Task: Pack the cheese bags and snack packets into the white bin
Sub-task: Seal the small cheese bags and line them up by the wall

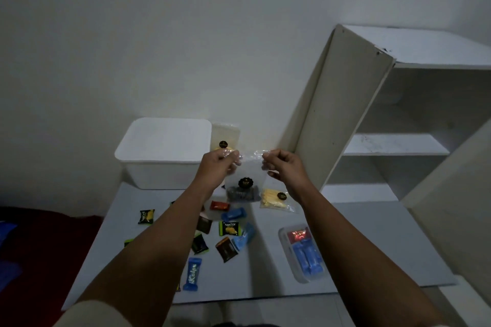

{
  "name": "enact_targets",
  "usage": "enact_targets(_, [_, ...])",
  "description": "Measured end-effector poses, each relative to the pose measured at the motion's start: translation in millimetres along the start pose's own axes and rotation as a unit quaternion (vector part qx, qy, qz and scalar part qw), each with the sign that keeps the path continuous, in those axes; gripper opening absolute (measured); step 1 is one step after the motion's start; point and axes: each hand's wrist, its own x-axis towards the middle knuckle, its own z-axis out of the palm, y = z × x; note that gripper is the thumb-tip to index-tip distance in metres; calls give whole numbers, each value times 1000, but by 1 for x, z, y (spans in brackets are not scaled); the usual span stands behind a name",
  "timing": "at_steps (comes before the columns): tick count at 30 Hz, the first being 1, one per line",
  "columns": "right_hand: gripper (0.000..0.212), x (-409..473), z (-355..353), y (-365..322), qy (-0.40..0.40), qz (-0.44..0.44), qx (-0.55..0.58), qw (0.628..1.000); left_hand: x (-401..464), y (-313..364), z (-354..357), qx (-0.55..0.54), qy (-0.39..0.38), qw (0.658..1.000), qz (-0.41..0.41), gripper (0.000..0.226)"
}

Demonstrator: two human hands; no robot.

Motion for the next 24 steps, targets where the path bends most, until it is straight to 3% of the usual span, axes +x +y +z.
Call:
enact_targets(18, [20,-9,49,10,62,-62,-59,994,-1,0,-24,31,-54,998,31,22])
enact_targets(24, [19,-7,41,-1,16,-66,-100,993,1,4,-27,79,-69,993,47,21])
